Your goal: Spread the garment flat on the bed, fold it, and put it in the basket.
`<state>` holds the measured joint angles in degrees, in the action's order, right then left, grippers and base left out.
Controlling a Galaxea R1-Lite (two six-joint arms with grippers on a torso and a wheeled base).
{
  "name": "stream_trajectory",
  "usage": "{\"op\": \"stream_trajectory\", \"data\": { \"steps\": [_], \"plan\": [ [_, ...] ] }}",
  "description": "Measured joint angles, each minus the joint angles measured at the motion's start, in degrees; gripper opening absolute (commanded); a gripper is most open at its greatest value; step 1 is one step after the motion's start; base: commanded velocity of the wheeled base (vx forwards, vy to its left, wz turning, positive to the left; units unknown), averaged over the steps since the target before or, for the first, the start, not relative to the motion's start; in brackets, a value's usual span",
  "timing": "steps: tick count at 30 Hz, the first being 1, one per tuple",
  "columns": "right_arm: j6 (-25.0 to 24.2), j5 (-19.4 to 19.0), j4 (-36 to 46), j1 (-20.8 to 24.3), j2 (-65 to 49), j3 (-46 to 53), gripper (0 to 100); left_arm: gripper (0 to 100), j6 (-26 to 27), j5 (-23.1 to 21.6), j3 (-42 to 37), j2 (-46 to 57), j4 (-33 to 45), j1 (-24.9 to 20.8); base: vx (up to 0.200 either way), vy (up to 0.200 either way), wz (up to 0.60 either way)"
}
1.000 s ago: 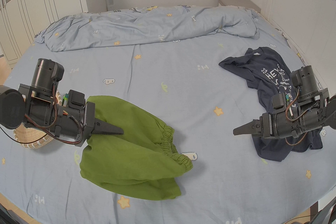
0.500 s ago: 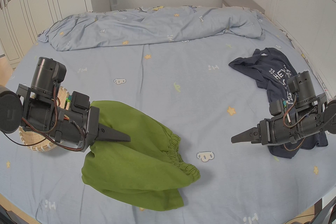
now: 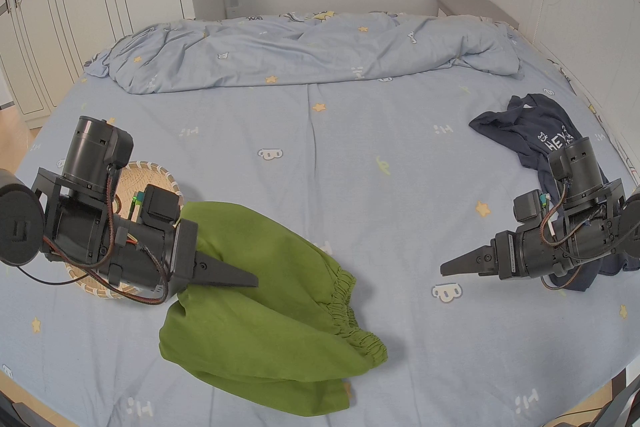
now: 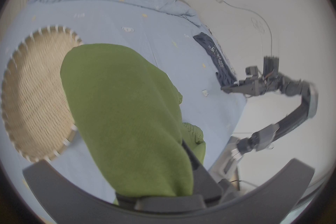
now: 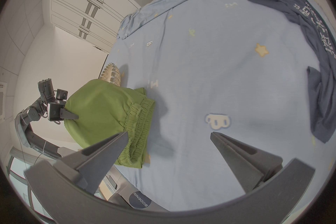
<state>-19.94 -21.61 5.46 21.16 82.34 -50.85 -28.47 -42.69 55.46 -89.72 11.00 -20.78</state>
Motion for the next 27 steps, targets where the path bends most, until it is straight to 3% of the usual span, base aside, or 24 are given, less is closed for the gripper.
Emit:
{"op": "stream_trajectory", "data": {
  "steps": [5,11,14,21,27],
  "plan": [
    [0.0,0.07,0.04,0.0,-0.26,0.24,100,0,4.33,2.44,-0.99,0.0,-0.07,-1.34,0.0,0.0,0.0],
    [0.02,0.09,0.11,-0.17,-0.94,0.5,100,0,11.69,17.65,-1.6,0.06,-0.02,-4.84,0.0,0.0,0.0],
    [0.07,0.09,0.04,-0.22,-1.22,0.55,100,0,16.64,22.33,-1.33,0.45,0.04,-6.66,0.0,0.0,0.0],
    [0.16,0.22,0.11,-0.44,-1.96,0.63,100,0,27.98,23.37,1.96,3.95,1.23,-7.27,0.0,0.0,0.0],
    [0.22,0.29,0.11,-0.38,-2.99,0.61,100,0,32.29,23.41,3.0,8.3,2.6,-1.84,0.0,0.0,0.0]
  ]
}}
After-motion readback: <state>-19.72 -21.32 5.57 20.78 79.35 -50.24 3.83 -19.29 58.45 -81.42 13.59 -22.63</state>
